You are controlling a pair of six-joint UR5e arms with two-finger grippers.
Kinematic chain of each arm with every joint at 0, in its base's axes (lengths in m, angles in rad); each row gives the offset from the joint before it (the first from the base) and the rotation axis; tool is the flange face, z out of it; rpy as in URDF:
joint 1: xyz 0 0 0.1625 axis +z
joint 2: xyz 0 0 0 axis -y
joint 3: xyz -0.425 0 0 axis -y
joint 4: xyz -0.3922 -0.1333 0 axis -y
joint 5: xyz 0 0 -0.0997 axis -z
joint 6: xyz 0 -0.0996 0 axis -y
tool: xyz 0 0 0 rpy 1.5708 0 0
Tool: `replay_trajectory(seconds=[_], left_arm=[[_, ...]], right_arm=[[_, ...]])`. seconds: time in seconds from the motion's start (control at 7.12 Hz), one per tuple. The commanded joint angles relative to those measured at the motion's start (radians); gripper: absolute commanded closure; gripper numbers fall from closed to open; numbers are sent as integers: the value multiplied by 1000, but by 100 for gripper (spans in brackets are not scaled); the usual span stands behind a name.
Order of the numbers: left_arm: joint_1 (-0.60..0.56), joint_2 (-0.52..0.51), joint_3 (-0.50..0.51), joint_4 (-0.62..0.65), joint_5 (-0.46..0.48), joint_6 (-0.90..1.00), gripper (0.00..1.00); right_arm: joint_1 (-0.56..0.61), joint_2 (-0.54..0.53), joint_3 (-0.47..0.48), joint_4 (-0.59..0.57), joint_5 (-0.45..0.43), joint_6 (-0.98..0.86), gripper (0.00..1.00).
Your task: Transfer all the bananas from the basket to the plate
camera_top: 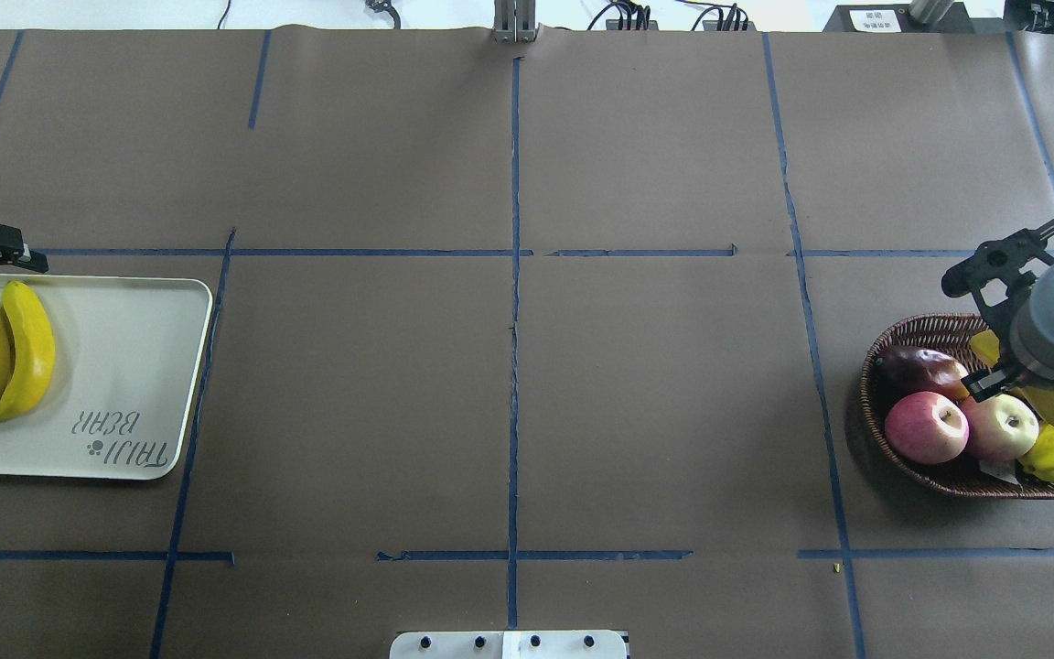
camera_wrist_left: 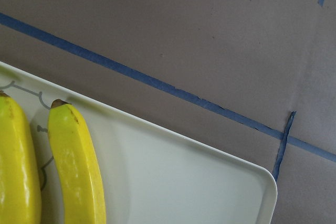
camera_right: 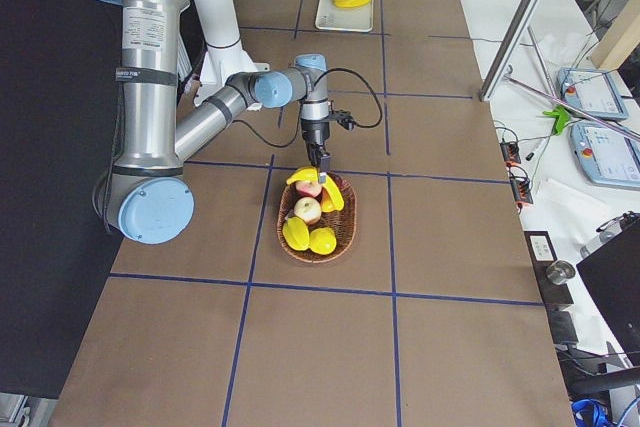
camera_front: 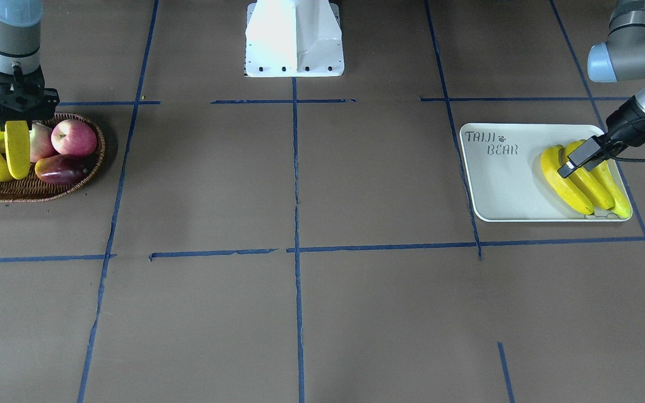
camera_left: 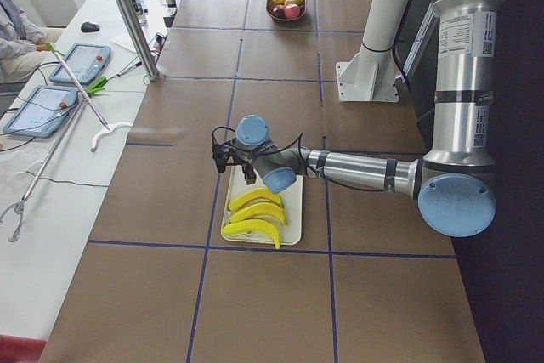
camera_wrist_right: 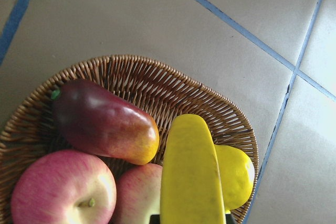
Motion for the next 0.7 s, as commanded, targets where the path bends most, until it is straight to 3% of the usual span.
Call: replay_trajectory(seconds=[0.0,0.28,0.56], left_arm=[[4,-11,-16,-25,-2,2,0],[9,-11,-17,-129,-3,-1,0],[47,-43,-16,-149,-2,-3,0]], right_arm=[[113,33,66,13,186,-7,100],[141,118,64,38,308,11,100],[138,169,-6,265,387,190,100]])
